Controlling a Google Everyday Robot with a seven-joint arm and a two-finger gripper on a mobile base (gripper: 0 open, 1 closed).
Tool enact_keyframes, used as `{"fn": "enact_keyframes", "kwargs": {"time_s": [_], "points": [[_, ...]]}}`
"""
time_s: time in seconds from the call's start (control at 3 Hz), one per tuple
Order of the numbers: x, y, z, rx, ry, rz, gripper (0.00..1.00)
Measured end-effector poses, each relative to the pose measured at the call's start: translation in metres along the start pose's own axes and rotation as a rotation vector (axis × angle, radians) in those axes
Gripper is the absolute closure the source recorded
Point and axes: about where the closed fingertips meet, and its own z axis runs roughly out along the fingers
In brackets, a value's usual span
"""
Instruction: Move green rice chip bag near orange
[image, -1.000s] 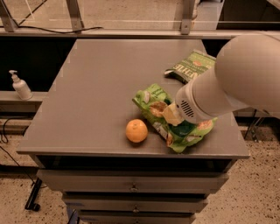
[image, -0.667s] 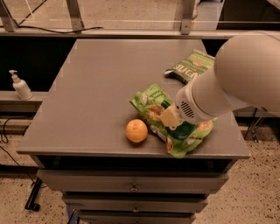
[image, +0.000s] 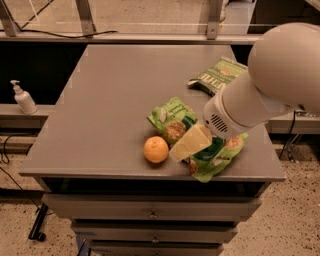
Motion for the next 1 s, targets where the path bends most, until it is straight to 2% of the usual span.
{"fn": "enact_keyframes", "kwargs": {"time_s": [0.33, 0.67, 1.0], "points": [[0.001, -0.003, -0.001, -0.018, 0.018, -0.038, 0.00], [-0.010, -0.017, -0.031, 0.005, -0.059, -0.078, 0.00], [-0.013, -0.036, -0.080, 0.095, -0.194, -0.120, 0.00]]}}
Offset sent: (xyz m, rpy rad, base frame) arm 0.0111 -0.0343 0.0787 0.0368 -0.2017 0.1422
